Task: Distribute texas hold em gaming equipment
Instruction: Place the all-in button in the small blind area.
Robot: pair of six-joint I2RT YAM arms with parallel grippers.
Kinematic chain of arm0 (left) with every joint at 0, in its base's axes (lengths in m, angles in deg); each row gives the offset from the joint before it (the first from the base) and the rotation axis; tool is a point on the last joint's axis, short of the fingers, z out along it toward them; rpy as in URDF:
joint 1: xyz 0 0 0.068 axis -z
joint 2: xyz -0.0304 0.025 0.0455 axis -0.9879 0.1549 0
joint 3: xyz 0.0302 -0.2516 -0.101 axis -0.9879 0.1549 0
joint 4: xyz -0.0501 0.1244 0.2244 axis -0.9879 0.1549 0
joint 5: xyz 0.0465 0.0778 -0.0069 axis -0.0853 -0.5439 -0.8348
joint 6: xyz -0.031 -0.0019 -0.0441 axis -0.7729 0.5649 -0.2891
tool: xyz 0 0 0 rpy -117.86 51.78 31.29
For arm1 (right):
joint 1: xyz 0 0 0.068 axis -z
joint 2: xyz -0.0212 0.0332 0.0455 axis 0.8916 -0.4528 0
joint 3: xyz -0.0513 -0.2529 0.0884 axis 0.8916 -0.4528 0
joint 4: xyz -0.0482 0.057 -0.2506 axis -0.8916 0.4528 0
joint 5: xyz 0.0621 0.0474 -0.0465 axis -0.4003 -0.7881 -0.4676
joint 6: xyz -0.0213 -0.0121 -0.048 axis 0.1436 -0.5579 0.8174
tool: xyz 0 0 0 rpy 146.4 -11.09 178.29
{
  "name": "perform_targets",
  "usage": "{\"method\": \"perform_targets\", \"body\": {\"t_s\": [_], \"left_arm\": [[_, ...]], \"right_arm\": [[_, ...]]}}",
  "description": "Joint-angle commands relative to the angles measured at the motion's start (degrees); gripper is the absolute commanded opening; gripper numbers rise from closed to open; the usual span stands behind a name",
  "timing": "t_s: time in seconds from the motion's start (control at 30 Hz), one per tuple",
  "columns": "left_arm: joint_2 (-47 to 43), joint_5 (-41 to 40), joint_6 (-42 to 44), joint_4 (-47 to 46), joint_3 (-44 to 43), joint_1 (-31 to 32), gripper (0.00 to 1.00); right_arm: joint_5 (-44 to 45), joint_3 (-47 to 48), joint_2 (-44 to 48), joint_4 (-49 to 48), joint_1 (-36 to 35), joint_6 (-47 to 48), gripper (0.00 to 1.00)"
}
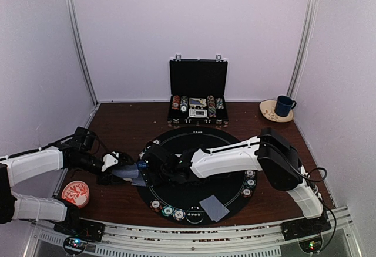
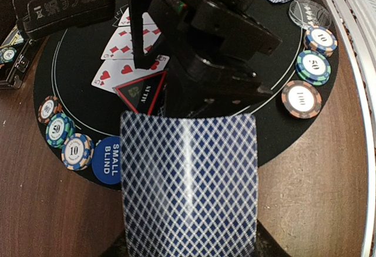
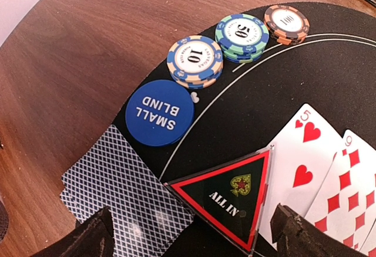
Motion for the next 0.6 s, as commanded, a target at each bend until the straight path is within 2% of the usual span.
{"method": "perform_targets", "body": {"t_s": [0.0, 0.33, 0.57], "left_arm": [[-0.53, 0.67, -0.27, -1.24, -0.24, 0.04, 0.14], [-0.53, 0.59, -0.26, -1.28, -0.22, -0.01, 0.14], [-0.62, 0.67, -0.25, -1.27, -0.21, -0.02, 0.14]], "right_arm": [[-1.05, 0.10, 1.28, -0.99, 0.22, -0.09, 0.94], [-2.22, 2.58, -1.30, -0.54, 0.25, 0.13, 0.95], [1.10, 2.50, -1.06, 0.40, 0.39, -0.54, 0.96]]}}
